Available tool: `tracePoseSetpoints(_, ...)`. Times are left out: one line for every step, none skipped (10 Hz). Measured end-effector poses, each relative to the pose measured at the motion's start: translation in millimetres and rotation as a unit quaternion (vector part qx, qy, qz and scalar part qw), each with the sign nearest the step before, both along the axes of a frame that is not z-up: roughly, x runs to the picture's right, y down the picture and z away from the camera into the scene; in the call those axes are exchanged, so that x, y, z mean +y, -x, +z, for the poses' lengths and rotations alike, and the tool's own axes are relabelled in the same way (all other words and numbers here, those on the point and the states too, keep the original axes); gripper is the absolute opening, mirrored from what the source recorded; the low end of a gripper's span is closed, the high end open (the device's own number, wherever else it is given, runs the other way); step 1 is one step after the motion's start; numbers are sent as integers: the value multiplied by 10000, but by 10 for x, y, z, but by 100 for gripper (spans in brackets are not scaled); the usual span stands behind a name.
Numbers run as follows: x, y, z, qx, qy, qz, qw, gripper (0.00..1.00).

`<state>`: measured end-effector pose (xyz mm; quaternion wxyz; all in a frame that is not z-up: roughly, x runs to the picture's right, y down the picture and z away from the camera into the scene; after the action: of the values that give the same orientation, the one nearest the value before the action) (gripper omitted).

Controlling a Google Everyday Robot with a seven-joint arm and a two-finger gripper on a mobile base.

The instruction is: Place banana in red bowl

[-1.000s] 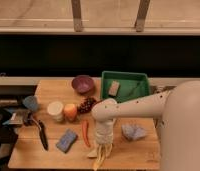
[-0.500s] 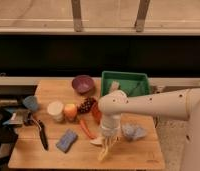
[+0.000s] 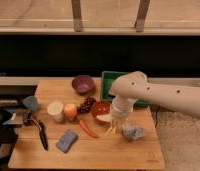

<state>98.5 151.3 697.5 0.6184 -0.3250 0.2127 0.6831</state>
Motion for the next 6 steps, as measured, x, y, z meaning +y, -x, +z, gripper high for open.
tracePoseSetpoints(-157,-40,35,-52,-118,79,9999,0)
tracePoseSetpoints(-335,-33,94,-238,-222,210,9992,0)
tracePoseSetpoints(-451,1,160,-404,-270,293,9984,2)
tracePoseSetpoints(-526,127,248,-600,-277,308,9973,9)
tracePoseSetpoints(-552,292,325,-792,-251,278,9962,18)
tracePoseSetpoints(-559,465,409,-1023,-217,259,9942,29)
